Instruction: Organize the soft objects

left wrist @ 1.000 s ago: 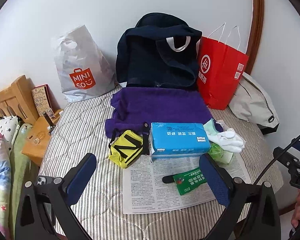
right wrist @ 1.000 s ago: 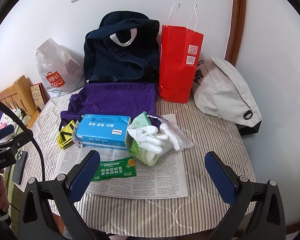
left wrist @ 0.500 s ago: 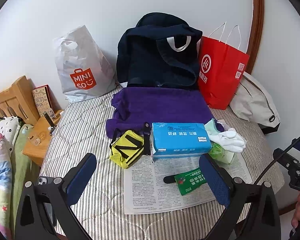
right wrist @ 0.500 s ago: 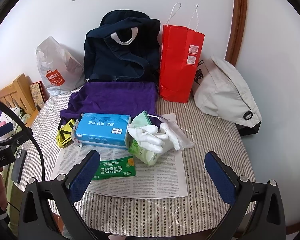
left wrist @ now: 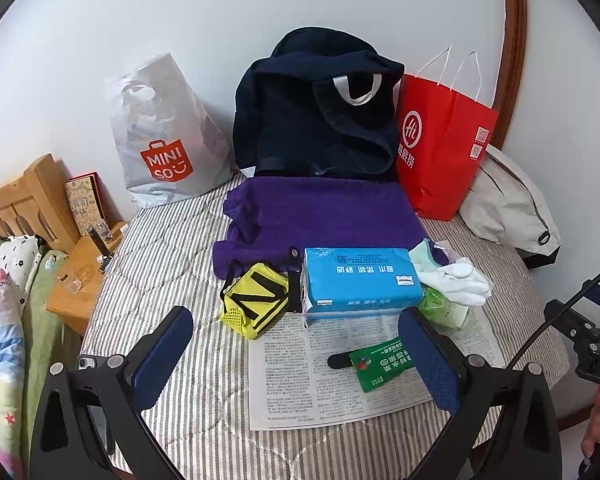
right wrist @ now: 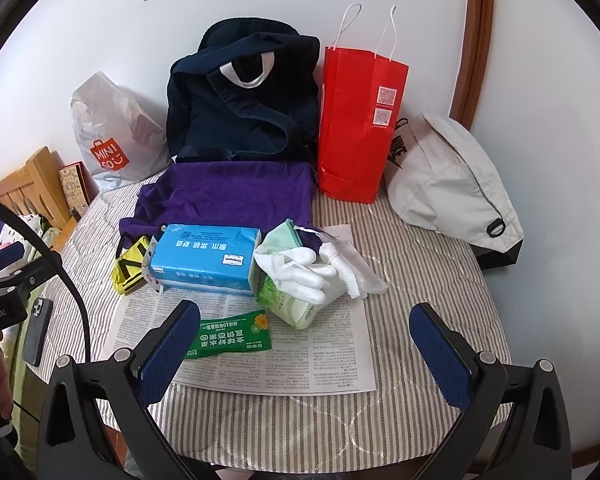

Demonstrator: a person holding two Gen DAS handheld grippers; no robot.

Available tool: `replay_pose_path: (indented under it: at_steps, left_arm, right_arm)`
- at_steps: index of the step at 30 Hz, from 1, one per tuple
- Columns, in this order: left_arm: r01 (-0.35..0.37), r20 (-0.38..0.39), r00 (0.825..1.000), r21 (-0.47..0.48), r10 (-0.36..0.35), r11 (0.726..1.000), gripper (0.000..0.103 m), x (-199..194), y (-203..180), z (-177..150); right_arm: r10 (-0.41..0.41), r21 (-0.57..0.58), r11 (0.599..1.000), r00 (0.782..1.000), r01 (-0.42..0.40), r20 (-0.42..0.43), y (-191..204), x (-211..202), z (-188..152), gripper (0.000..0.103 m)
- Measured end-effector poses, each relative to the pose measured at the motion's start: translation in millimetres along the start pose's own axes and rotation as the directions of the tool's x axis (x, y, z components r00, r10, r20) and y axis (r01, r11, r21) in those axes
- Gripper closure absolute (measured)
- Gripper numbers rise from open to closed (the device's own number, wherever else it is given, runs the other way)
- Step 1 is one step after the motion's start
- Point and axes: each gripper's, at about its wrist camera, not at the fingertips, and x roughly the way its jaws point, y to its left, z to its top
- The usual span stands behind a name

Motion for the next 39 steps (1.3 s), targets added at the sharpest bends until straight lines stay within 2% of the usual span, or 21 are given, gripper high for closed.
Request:
replay_pose_path:
  at_steps: [17,32,37,39]
  left_arm:
    - [0.003,-0.005,1.0,0.013,-0.003,1.0,0.0,11.3,1.4,2.5]
    - [-0.015,-0.109,0.994,-0.051,0.01,0.999,0.0,83.2,46.8,-15.2]
    - [-0.002,-0.12,0.993,-0.02,-0.001,1.0,0.003,105.7,41.6,-19.6]
    - [-0.006,-0.13,0.991,-0.01,0.005,1.0,0.01,115.9,39.8,-20.8]
  right_arm:
    - [0.008,0.01,1.0,1.0,-0.008,-0.013,-2.4,8.2,1.2,0.0]
    - [0.018,0.012,1.0,0.995,-0.017,-0.099,-3.5,51.5,-8.2,0.0]
    - [0.012,0.009,1.0,0.991,-0.011,-0.133,-4.1,67.0,-10.6,0.0]
    - [0.004,0.007,1.0,0.989,-0.003,-0.147,-5.6,73.0,-11.5,0.0]
